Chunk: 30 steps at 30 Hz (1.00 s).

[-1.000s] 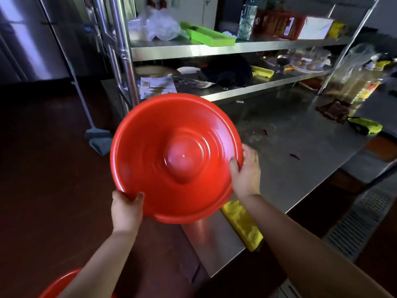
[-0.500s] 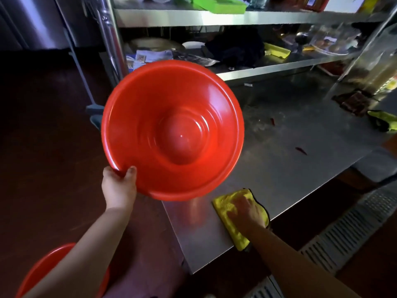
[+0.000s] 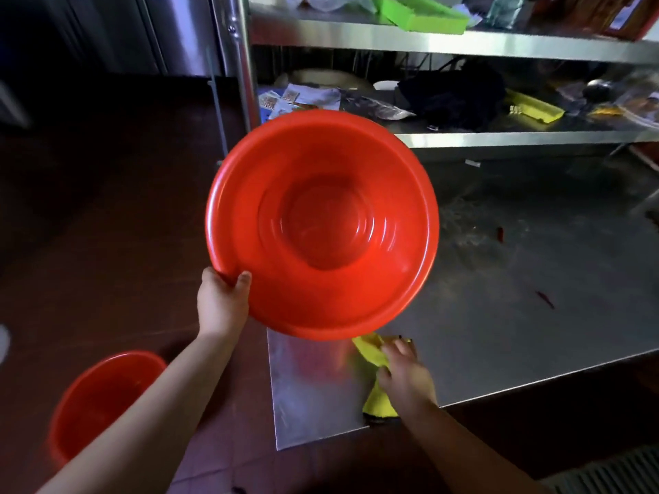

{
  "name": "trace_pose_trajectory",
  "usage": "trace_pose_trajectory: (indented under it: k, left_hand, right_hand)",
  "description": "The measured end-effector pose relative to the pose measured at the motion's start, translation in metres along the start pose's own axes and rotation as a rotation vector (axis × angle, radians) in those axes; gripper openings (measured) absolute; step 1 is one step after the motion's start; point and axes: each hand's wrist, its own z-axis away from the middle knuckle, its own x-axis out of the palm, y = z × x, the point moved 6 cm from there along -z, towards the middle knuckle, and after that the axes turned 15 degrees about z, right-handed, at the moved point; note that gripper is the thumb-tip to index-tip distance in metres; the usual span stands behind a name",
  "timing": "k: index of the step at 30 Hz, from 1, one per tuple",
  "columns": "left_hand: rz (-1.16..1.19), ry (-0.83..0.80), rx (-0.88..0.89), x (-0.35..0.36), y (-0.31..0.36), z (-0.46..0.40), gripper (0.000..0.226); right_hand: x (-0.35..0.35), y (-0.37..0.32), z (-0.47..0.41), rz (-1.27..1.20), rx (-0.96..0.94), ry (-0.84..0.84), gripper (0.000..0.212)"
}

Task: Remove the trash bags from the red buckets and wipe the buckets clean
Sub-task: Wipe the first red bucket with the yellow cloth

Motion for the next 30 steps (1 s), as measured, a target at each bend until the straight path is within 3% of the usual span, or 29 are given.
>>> trace_pose_trajectory:
  k: [5,16,21,23,25,28,30]
  left_hand:
    - [-0.007,-0.02,-0.001,0.002,0.003,0.002,0.03]
    - [0.057,-0.067,-0.046,-0.016,0.0,-0.019,0.028]
    - [0.098,-0.091,-0.057,-0.021,-0.008,-0.023,0.022]
    - [0.11,-0.105,-0.056,-0.023,-0.011,-0.019,0.022]
    - [0.12,-0.128,-0.055,-0.023,-0.015,-0.016,0.022]
    - [0.125,-0.153,-0.051,-0.025,-0.019,-0.012,0.022]
    - [0.117,-0.149,-0.047,-0.027,-0.022,-0.012,0.021]
  right_hand:
    - [-0.075,0.001,0.026,-0.221,0.032,0.509,0.022]
    - [-0.158,-0.035,0.062,-0.25,0.117,0.754,0.031]
    - [-0.195,-0.079,0.056,-0.226,0.001,0.858,0.028]
    - [-0.2,-0.106,0.037,-0.21,-0.071,0.813,0.027]
    - [-0.19,-0.134,0.013,-0.15,-0.105,0.656,0.028]
    - [-0.14,-0.169,-0.016,-0.081,-0.09,0.216,0.031]
    - [-0.097,-0.191,-0.021,-0.16,-0.102,-0.065,0.034]
